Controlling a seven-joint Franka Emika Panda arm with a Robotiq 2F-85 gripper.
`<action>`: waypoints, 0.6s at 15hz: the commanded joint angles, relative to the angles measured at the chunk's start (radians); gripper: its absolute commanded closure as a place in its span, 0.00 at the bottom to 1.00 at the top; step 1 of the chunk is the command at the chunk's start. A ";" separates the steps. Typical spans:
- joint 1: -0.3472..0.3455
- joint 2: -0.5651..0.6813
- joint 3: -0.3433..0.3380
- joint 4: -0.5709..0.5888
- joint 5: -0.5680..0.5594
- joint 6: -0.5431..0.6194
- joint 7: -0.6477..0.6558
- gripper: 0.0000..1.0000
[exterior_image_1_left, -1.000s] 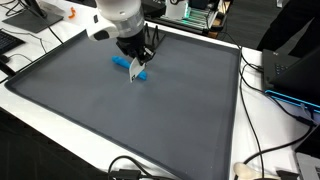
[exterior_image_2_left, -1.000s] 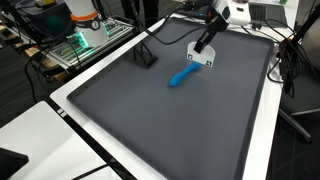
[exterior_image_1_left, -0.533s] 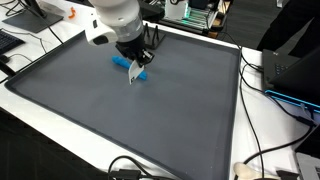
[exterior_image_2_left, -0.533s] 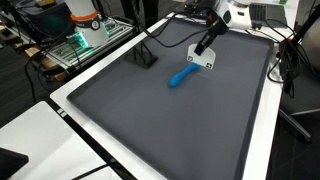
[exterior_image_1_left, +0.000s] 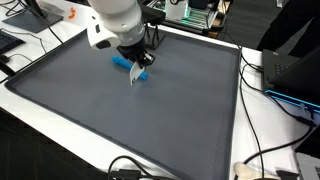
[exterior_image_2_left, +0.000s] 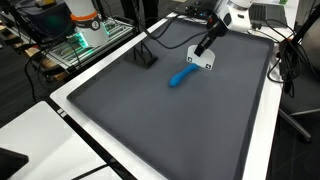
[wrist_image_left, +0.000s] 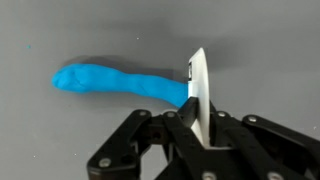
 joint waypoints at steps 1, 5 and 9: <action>0.018 0.033 -0.016 0.032 -0.015 -0.030 0.007 0.98; 0.022 0.048 -0.018 0.045 -0.021 -0.028 0.005 0.98; 0.021 0.060 -0.016 0.051 -0.020 -0.035 -0.002 0.98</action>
